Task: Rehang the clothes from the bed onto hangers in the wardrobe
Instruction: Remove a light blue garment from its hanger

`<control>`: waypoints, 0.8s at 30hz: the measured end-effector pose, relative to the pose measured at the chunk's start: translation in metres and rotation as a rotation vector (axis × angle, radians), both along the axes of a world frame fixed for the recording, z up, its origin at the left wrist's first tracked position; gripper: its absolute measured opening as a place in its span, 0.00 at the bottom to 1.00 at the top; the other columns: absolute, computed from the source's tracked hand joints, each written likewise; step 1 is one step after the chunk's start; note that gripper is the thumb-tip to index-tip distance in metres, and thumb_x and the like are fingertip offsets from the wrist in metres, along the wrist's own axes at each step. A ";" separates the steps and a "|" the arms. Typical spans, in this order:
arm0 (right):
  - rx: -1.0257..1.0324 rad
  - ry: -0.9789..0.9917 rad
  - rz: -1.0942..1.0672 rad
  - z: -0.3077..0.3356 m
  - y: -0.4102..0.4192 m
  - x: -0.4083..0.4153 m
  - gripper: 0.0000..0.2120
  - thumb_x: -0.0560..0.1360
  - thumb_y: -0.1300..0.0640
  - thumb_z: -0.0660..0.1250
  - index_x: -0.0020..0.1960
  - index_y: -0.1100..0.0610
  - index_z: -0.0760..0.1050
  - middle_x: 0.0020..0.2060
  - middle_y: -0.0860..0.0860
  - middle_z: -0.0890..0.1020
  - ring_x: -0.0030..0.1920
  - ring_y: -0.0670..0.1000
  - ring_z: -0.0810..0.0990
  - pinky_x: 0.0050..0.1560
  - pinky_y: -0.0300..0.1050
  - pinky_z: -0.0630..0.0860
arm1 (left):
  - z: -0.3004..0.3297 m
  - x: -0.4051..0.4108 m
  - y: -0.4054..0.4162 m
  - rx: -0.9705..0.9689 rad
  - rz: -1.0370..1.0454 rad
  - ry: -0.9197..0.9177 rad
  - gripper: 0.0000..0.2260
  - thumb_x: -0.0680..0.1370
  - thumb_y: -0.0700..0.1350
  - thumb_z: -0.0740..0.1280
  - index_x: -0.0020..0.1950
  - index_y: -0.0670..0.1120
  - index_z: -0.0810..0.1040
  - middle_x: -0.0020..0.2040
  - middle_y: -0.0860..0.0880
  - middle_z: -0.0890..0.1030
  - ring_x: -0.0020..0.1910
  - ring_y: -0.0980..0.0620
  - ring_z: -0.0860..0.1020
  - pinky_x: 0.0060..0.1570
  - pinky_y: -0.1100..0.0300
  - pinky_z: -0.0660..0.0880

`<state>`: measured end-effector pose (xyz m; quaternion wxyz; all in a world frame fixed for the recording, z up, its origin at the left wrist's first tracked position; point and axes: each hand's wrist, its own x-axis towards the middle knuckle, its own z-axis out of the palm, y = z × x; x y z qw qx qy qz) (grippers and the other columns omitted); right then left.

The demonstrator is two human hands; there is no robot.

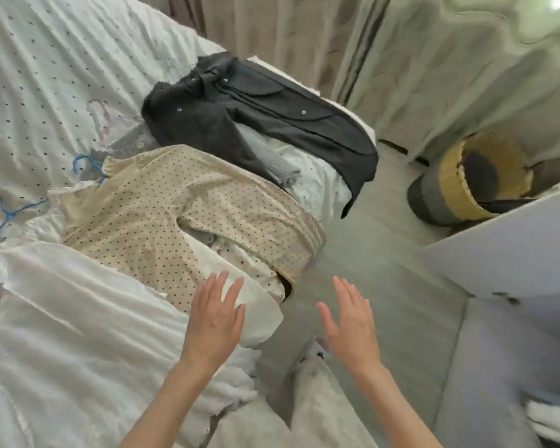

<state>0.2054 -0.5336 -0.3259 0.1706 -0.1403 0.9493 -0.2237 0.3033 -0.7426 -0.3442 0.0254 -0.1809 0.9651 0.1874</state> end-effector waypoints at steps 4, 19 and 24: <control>-0.004 0.034 -0.160 0.009 0.075 -0.031 0.29 0.77 0.41 0.55 0.73 0.55 0.60 0.71 0.54 0.65 0.73 0.53 0.60 0.73 0.51 0.49 | 0.009 -0.065 0.052 -0.016 -0.201 0.035 0.20 0.76 0.48 0.55 0.64 0.43 0.74 0.63 0.39 0.74 0.63 0.38 0.72 0.60 0.42 0.71; 0.028 0.153 -0.780 0.042 0.327 -0.108 0.35 0.73 0.35 0.45 0.75 0.52 0.54 0.74 0.50 0.59 0.75 0.48 0.53 0.73 0.46 0.44 | 0.051 -0.269 0.346 0.026 -0.925 0.148 0.20 0.75 0.51 0.54 0.62 0.44 0.75 0.62 0.40 0.76 0.62 0.39 0.74 0.55 0.44 0.74; 0.067 0.203 -1.013 0.052 0.394 -0.116 0.27 0.79 0.44 0.55 0.75 0.52 0.55 0.74 0.50 0.60 0.75 0.49 0.54 0.73 0.48 0.48 | 0.052 -0.325 0.414 0.000 -1.145 0.165 0.20 0.75 0.51 0.54 0.62 0.45 0.75 0.61 0.41 0.77 0.61 0.39 0.75 0.53 0.44 0.74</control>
